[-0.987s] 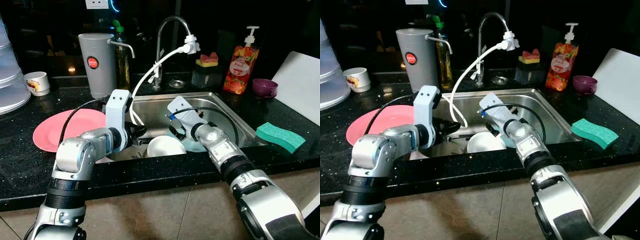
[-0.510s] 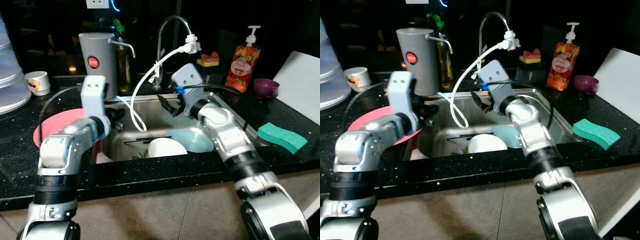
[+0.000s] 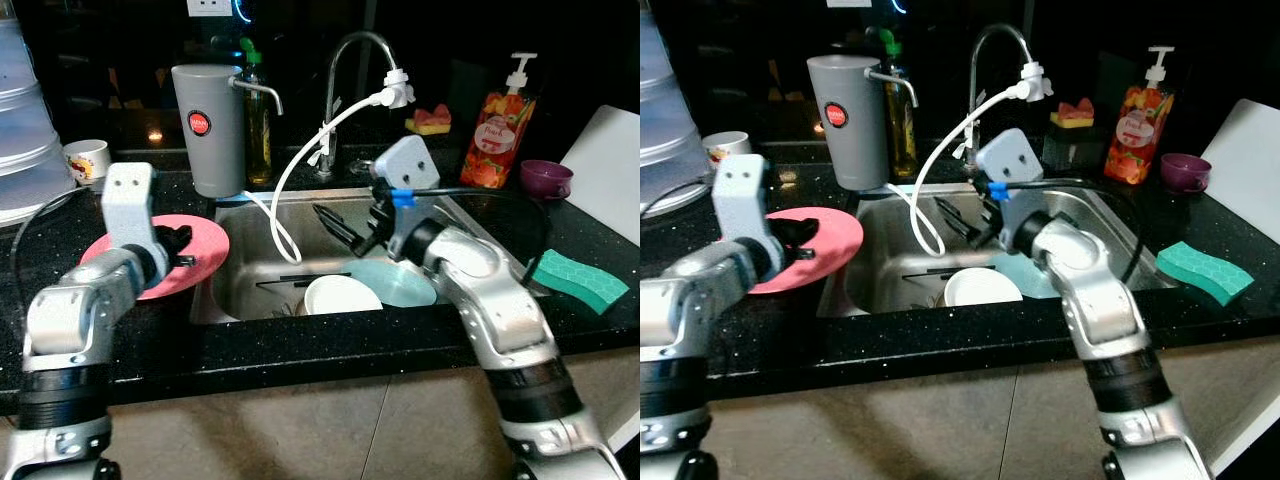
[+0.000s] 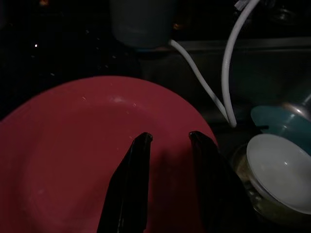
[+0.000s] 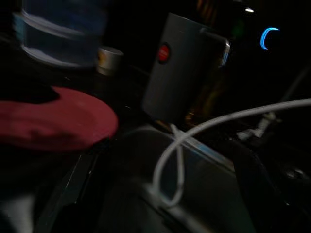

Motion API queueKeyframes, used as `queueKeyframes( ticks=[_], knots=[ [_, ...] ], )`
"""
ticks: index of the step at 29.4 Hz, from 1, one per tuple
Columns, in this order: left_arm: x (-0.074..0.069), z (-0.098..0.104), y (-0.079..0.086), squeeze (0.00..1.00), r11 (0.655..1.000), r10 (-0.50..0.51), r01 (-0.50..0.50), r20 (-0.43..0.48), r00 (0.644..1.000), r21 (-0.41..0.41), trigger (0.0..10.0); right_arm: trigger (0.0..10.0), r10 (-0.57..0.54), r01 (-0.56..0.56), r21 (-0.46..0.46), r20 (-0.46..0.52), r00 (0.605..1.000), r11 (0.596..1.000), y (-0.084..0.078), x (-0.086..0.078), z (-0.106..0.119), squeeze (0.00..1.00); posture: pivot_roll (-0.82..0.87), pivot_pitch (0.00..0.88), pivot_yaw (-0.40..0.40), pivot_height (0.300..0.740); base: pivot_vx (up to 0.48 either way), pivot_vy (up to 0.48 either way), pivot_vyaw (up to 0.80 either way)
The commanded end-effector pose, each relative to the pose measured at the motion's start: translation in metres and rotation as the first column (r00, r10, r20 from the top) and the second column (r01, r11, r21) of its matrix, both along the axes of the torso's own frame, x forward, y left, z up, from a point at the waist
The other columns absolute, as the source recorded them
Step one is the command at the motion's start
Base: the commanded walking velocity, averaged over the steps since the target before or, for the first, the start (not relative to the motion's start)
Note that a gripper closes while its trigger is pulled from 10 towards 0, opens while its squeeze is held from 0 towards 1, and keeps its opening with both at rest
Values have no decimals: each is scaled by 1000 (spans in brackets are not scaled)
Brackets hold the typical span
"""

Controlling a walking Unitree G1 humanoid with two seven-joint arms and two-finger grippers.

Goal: Kitchen organization

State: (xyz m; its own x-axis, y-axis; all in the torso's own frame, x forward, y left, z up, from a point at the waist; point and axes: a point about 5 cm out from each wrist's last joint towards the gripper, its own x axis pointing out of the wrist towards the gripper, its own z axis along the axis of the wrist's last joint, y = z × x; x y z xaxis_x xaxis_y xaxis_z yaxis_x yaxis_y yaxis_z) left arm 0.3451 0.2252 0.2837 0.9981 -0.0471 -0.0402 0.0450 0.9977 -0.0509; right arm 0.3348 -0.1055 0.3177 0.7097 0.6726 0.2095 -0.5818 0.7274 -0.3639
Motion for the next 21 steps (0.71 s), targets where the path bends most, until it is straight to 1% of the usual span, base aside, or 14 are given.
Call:
queueKeyframes(
  ticks=[1, 2, 4, 5, 6, 7, 8, 9, 10, 12, 14, 17, 18, 21],
  knots=[
    [-3, -3, 8, 0, 999, 26, -26, -4, 1000, 23, 10000, 10000, 37, -34, 67, -49, 998, 997, -1, -6, 0, 0, 59, 112, -36, 740, 0, 0, 0],
    [-3, -3, 8, 0, 999, 26, -26, -4, 1000, 23, 10000, 10000, 37, -34, 67, -49, 998, 997, -1, -6, 0, 0, 59, 112, -36, 740, 0, 0, 0],
    [-6, -3, 25, 0, 995, 98, -99, 3, 995, 17, 10000, 10000, 68, -31, 242, -143, 987, 970, -3, -9, 3, 0, 61, 112, -36, 740, 0, 0, 0],
    [-6, -3, 25, 0, 995, 98, -99, 3, 995, 17, 10000, 10000, 68, -31, 242, -143, 987, 970, -3, -9, 3, 0, 61, 112, -36, 740, 0, 0, 0],
    [-8, -3, 36, 0, 988, 152, -152, 4, 988, 5, 10000, 10000, 54, 11, 324, -191, 980, 946, -7, -7, 5, 0, 65, 111, -39, 740, 0, 0, 0],
    [-8, -3, 36, 0, 988, 152, -152, 4, 988, 5, 10000, 10000, 54, 11, 324, -191, 980, 946, -7, -7, 5, 0, 65, 111, -39, 740, 0, 0, 0],
    [-9, -3, 45, 0, 980, 197, -197, 2, 980, -14, 10000, 10000, 9, 79, 370, -230, 973, 926, -12, -3, 5, 0, 65, 111, -39, 740, 0, 0, 0],
    [-9, -3, 45, 0, 980, 197, -197, 2, 980, -14, 10000, 10000, 9, 79, 370, -230, 973, 926, -12, -3, 5, 0, 65, 111, -39, 740, 0, 0, 0],
    [-10, -4, 53, 0, 971, 235, -235, -3, 972, -41, 10000, 10000, -68, 157, 362, -245, 967, 919, -18, 2, 3, 0, 70, 108, -41, 740, 0, 0, 0],
    [-11, -7, 62, 0, 960, 270, -270, -10, 963, -77, 10000, 10000, -209, 273, 299, -230, 950, 914, -28, 7, -1, 0, 70, 108, -41, 740, 0, 0, 0],
    [-13, -11, 66, 0, 957, 277, -277, -14, 961, -89, 10000, 10000, -293, 341, 263, -202, 934, 903, -35, 7, -4, 0, 77, 101, -31, 740, 0, 0, 0],
    [-13, -12, 67, 0, 956, 280, -280, -15, 960, -90, 10000, 10000, -331, 371, 251, -187, 925, 894, -38, 7, -4, 0, 77, 101, -31, 740, 0, 0, 0],
    [-14, -14, 68, 0, 957, 280, -281, -17, 960, -79, 10000, 10000, -358, 393, 239, -177, 917, 888, -39, 6, -6, 0, 82, 97, -11, 740, 0, 0, 0],
    [-18, -17, 77, 0, 949, 302, -305, -46, 952, -81, 10000, 10000, -417, 453, 214, -192, 888, 866, -45, 2, -12, 0, 82, 98, 7, 740, 0, 0, 0]
  ],
)
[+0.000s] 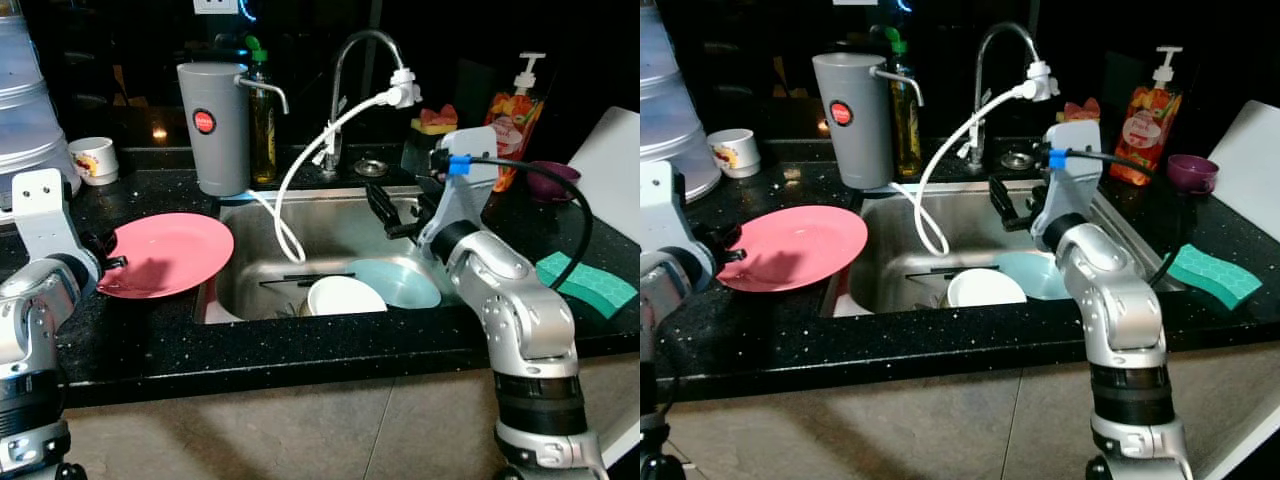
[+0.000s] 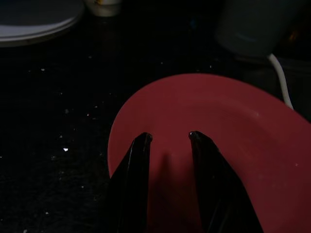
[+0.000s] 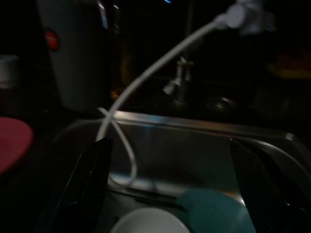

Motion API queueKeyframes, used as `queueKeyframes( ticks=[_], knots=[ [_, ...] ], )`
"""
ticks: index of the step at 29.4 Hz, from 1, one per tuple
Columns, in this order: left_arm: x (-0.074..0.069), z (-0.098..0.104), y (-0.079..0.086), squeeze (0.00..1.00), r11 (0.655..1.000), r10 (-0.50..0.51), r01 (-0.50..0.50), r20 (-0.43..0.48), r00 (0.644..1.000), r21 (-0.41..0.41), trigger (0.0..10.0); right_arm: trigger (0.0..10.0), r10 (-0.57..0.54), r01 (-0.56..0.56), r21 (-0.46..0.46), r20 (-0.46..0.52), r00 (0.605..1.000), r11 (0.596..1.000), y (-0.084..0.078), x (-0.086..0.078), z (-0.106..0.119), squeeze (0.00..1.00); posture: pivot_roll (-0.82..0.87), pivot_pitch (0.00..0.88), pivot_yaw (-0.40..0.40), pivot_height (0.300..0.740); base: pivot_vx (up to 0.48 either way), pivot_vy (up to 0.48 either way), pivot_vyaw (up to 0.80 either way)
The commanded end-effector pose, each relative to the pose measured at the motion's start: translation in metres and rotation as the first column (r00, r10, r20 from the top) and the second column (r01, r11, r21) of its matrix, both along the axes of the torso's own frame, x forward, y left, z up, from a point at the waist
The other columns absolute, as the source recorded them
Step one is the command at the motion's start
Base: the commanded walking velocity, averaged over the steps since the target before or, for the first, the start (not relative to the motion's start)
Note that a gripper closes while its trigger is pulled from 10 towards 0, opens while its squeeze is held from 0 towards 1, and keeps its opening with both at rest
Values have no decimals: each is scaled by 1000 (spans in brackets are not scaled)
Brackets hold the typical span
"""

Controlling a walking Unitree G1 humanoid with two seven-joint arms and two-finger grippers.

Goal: Kitchen organization

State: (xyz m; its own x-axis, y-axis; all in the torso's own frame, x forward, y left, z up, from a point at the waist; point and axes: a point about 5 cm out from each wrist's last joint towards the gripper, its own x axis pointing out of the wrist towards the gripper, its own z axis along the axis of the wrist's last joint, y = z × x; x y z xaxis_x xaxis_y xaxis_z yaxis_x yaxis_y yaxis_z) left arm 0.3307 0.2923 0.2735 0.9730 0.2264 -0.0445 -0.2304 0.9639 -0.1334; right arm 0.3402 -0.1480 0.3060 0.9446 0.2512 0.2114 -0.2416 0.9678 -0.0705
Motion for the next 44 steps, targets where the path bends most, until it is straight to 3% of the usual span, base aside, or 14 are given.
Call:
queueKeyframes(
  ticks=[1, 14, 15, 16, 17, 22, 23, 31, 35, 39, 40, 41, 42, 44],
  knots=[
    [-3, -7, 10, 0, 1000, 28, -28, -37, 999, -9, 10000, 10000, -27, 27, -11, 0, 1000, 1000, -2, -4, -1, 0, 82, 98, 7, 740, 0, 0, 0],
    [-19, -18, 42, 0, 961, 180, -189, -64, 982, -201, 10000, 10000, -57, 56, -18, -70, 996, 998, -8, -5, -13, 0, 79, 132, -23, 740, 0, 0, 0],
    [-21, -17, 45, 192, 955, 202, -211, -60, 977, -208, 10000, 10000, -55, 54, -18, -69, 996, 998, -7, -6, -14, 0, 81, 134, -25, 740, 0, 0, 0],
    [-21, -17, 45, 192, 955, 202, -211, -60, 977, -208, 10000, 10000, -55, 54, -18, -69, 996, 998, -7, -6, -14, 0, 81, 134, -25, 740, 0, 0, 0],
    [-21, -16, 46, 1000, 951, 210, -218, -60, 976, -221, 10000, 10000, -55, 53, -19, -70, 996, 998, -7, -5, -14, 0, 81, 134, -25, 740, 0, 0, 0],
    [-17, -17, 50, 1000, 932, 210, -218, -59, 976, -290, 10000, 10000, -50, 49, -15, -79, 996, 999, -1, -1, -13, 0, 84, 136, -31, 740, 0, 0, 0],
    [-14, -19, 48, 0, 922, 192, -201, -59, 980, -331, 10000, 10000, -48, 47, -12, -78, 996, 999, 0, -1, -12, 0, 82, 137, -34, 740, 0, 0, 0],
    [3, -33, 37, 0, 860, 106, -117, -51, 993, -497, 10000, 10000, -42, 42, -5, -62, 997, 999, 3, 0, -7, 0, 68, 133, -43, 740, 0, 0, 0],
    [11, -45, 32, 0, 799, 84, -103, -60, 995, -593, 10000, 10000, -49, 49, -3, -50, 998, 999, -1, -1, -4, 0, 56, 129, -40, 740, 0, 0, 0],
    [14, -49, 27, 0, 775, 60, -80, -52, 997, -627, 10000, 10000, -55, 55, -1, -47, 997, 998, -3, -1, -4, 0, 56, 129, -40, 740, 0, 0, 0],
    [17, -48, 22, 0, 766, 34, -50, -37, 999, -641, 8275, 10000, -56, 56, 0, -48, 997, 998, -3, -1, -4, 0, 49, 128, -45, 740, 0, 0, 0],
    [17, -48, 22, 0, 766, 34, -50, -37, 999, -641, 8275, 10000, -56, 56, 0, -48, 997, 998, -3, -1, -4, 0, 49, 128, -45, 740, 0, 0, 0],
    [19, -48, 17, 0, 758, 13, -26, -26, 1000, -652, 6078, 10000, -56, 56, 0, -48, 997, 998, -3, -1, -4, 0, 49, 128, -45, 740, 0, 0, 0],
    [22, -47, 11, 0, 752, -18, 8, -9, 1000, -659, 5216, 10000, -54, 54, 1, -48, 997, 999, -2, -1, -4, 0, 49, 128, -45, 740, 0, 0, 0]
  ],
)
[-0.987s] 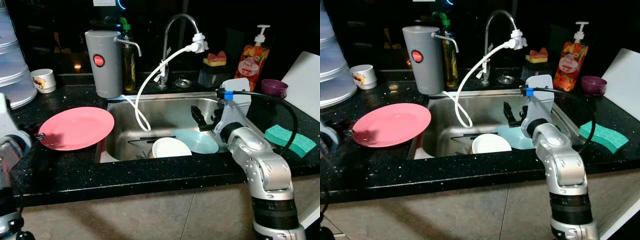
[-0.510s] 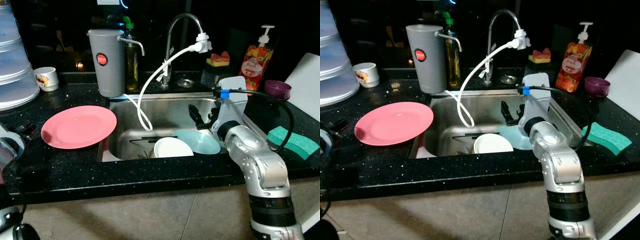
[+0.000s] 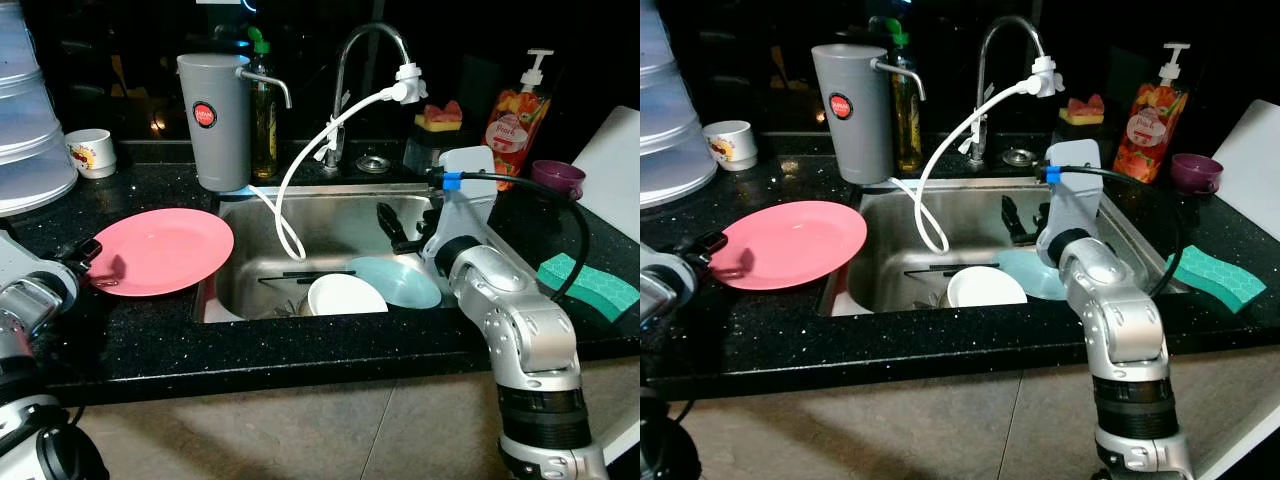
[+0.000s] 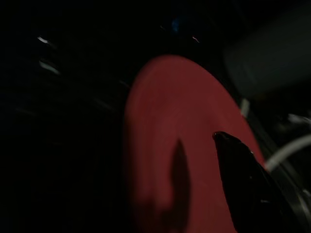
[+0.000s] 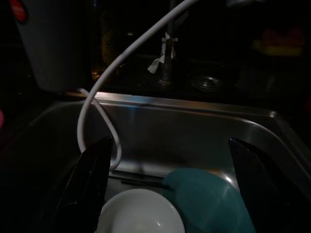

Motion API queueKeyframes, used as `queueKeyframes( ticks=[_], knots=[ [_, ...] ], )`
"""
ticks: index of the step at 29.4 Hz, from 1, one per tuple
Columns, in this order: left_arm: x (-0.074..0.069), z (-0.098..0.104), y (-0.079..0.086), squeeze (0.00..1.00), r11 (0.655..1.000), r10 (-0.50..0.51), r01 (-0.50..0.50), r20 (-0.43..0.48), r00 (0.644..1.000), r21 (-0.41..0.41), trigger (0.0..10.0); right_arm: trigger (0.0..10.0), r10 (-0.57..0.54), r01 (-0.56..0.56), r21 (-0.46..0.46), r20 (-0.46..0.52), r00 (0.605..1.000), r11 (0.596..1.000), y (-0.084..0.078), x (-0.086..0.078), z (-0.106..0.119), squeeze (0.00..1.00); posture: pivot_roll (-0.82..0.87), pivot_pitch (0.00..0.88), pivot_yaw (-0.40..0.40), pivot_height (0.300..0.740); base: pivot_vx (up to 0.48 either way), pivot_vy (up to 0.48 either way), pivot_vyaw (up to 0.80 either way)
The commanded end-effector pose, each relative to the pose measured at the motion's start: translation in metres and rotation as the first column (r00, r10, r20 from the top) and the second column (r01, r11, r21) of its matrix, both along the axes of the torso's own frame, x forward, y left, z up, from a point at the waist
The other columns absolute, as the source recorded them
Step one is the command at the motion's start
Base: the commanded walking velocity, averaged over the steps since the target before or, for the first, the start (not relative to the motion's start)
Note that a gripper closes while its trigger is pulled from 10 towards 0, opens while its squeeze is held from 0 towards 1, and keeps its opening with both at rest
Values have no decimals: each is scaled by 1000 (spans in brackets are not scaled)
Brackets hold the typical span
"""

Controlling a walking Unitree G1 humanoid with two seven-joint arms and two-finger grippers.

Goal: Kitchen organization

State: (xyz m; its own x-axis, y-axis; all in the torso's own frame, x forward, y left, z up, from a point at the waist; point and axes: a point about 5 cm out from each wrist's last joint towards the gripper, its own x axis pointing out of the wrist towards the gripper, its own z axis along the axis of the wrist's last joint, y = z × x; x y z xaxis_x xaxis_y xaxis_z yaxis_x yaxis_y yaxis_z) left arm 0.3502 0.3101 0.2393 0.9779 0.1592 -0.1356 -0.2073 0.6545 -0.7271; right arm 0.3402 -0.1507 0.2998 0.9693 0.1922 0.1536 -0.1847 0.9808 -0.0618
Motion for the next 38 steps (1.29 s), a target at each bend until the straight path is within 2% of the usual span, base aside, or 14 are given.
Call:
queueKeyframes(
  ticks=[1, 3, 4, 5, 6, 11, 18, 19, 20, 21, 29, 30, 31, 38],
  knots=[
    [6, -11, -14, 0, 997, -76, 75, -31, 997, -36, 5176, 10000, 12, -12, 7, 12, 1000, 1000, 2, 0, 2, 0, 50, 127, -44, 740, 0, 0, 0],
    [7, -11, -16, 0, 995, -89, 88, -26, 996, -36, 4196, 10000, 12, -13, 7, 12, 1000, 1000, 2, 0, 2, 0, 50, 127, -44, 740, 0, 0, 0],
    [7, -11, -17, 0, 995, -95, 94, -25, 995, -36, 1765, 10000, 12, -12, 7, 12, 1000, 1000, 2, 0, 2, 0, 50, 127, -44, 740, 0, 0, 0],
    [7, -11, -17, 0, 995, -95, 94, -25, 995, -36, 1765, 10000, 12, -12, 7, 12, 1000, 1000, 2, 0, 2, 0, 50, 127, -44, 740, 0, 0, 0],
    [8, -10, -18, 0, 995, -95, 94, -24, 995, -37, 0, 10000, 13, -13, 9, 13, 1000, 1000, 3, 0, 2, 0, 50, 127, -41, 740, 0, 0, 0],
    [9, -9, -16, 0, 997, -74, 73, -24, 997, -38, 0, 10000, 13, -13, 12, 14, 1000, 1000, 3, -1, 2, 0, 50, 127, -41, 740, 0, 0, 0],
    [5, 22, -11, 0, 998, -32, 40, 160, 987, -47, 0, 10000, 14, -15, 20, 14, 1000, 1000, 5, 0, 1, 0, 60, 128, -40, 740, 0, 0, 0],
    [4, 30, -14, 0, 997, -54, 63, 200, 978, -35, 8078, 10000, 16, -16, 22, 15, 1000, 1000, 6, 0, 2, 0, 61, 127, -40, 740, 0, 0, 0],
    [4, 30, -14, 0, 997, -54, 63, 200, 978, -35, 8078, 10000, 16, -16, 22, 15, 1000, 1000, 6, 0, 2, 0, 61, 127, -40, 740, 0, 0, 0],
    [4, 37, -17, 0, 997, -70, 78, 236, 969, -23, 10000, 10000, 21, -21, 28, 14, 1000, 999, 7, 0, 2, 0, 61, 127, -40, 740, 0, 0, 0],
    [-2, 74, -40, 0, 970, -241, 213, 393, 887, 114, 10000, 10000, 144, -147, 219, 27, 989, 965, 14, -4, 9, 0, 62, 128, -35, 740, 0, 0, 0],
    [-7, 82, -48, 0, 947, -319, 264, 440, 839, 182, 10000, 10000, 206, -210, 298, 45, 977, 931, 17, -8, 13, 0, 61, 127, -33, 740, 0, 0, 0],
    [-7, 82, -48, 0, 947, -319, 264, 440, 839, 182, 10000, 10000, 206, -210, 298, 45, 977, 931, 17, -8, 13, 0, 61, 127, -33, 740, 0, 0, 0],
    [-31, 104, -71, 0, 844, -535, 386, 536, 653, 372, 10000, 10000, 359, -366, 452, 105, 927, 813, 20, -19, 18, 0, 59, 127, -29, 740, 0, 0, 0]
  ],
)
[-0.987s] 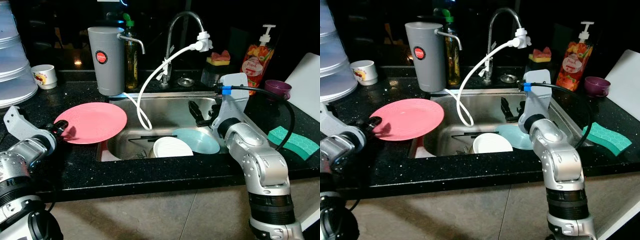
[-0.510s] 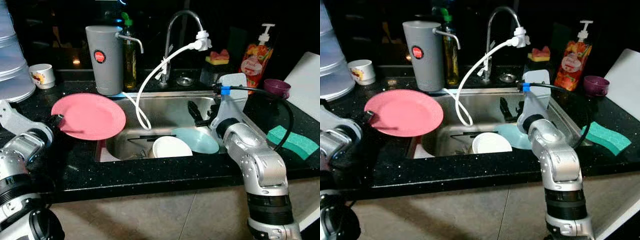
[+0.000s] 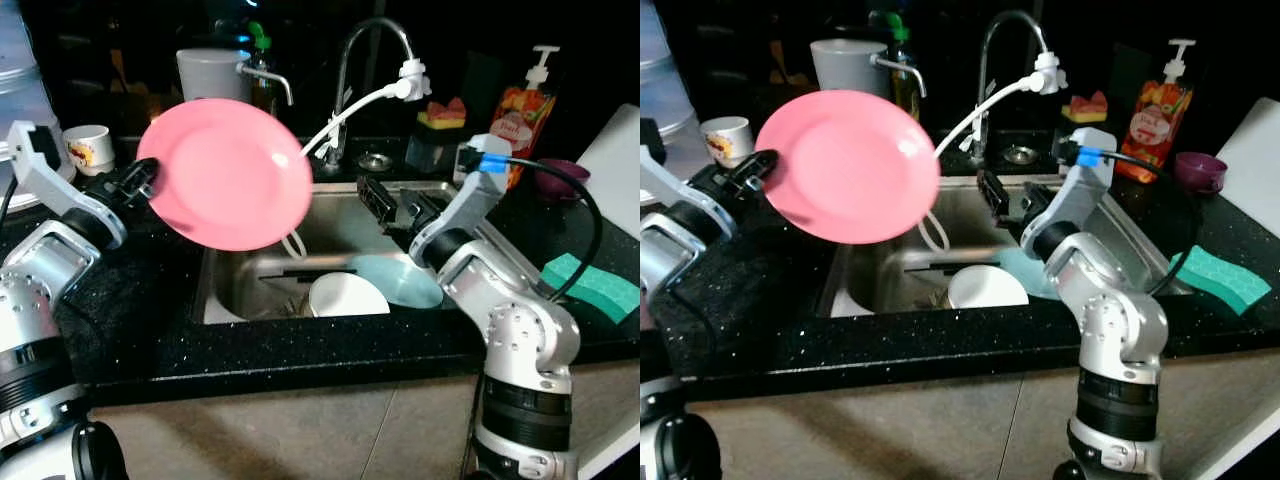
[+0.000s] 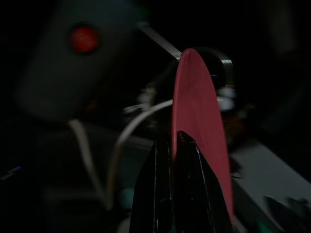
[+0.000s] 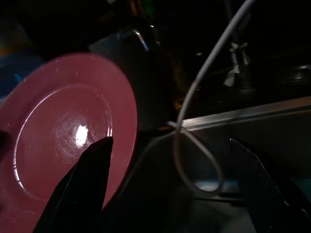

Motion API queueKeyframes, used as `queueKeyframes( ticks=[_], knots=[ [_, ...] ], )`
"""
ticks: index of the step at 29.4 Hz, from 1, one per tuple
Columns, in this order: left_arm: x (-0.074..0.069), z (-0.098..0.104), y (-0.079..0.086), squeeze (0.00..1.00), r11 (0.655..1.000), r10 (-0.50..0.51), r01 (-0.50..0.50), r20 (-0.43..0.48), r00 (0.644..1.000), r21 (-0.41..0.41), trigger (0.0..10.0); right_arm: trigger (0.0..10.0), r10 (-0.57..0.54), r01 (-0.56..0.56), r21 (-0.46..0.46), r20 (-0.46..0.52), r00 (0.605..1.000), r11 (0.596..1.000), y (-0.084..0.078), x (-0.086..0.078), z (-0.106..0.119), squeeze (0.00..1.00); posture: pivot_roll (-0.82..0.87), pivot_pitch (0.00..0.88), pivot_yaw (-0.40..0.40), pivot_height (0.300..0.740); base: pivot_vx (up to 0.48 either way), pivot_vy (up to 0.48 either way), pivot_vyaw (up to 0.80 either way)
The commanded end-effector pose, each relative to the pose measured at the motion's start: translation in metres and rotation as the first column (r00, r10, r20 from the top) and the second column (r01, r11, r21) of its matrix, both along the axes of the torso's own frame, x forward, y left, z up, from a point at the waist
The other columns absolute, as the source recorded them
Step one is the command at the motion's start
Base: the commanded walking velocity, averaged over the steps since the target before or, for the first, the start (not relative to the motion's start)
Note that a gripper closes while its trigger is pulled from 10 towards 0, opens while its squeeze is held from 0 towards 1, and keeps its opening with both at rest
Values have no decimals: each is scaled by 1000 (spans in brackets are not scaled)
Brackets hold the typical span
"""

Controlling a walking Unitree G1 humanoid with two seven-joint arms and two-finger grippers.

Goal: Kitchen organization

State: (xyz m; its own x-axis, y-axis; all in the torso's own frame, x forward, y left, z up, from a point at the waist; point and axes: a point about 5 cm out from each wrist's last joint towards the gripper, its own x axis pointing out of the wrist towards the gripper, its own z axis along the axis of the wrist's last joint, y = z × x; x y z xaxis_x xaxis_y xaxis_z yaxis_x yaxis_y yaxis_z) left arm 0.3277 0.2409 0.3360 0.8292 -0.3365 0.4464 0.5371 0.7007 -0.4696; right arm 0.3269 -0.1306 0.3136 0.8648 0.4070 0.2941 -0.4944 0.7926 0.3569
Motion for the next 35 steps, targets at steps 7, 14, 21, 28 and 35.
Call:
queueKeyframes(
  ticks=[7, 14, 21, 28, 35],
  knots=[
    [-23, 24, -19, 0, 986, -163, 154, 173, 971, 65, 10000, 10000, 125, -124, 118, -2, 992, 985, 0, -10, -3, 0, 60, 124, -26, 740, 0, 0, 0],
    [-25, 26, -25, 0, 980, -191, 177, 193, 962, 86, 10000, 10000, 184, -182, 171, 9, 983, 968, 3, -14, -3, 0, 59, 124, -21, 740, 0, 0, 0],
    [-26, 26, -33, 0, 973, -230, 220, 195, 953, 73, 10000, 10000, 216, -217, 204, 30, 976, 955, 4, -18, 0, 0, 61, 122, -19, 740, 0, 0, 0],
    [-16, 5, -52, 0, 968, -243, 235, 106, 964, 87, 10000, 0, 249, -255, 218, 53, 967, 942, 10, -21, 3, 0, 59, 114, -16, 740, 0, 0, 0],
    [-11, -1, -55, 0, 970, -225, 216, 71, 972, 112, 10000, 0, 270, -283, 232, 89, 959, 931, 11, -26, 8, 0, 57, 109, -15, 740, 0, 0, 0]
  ],
)
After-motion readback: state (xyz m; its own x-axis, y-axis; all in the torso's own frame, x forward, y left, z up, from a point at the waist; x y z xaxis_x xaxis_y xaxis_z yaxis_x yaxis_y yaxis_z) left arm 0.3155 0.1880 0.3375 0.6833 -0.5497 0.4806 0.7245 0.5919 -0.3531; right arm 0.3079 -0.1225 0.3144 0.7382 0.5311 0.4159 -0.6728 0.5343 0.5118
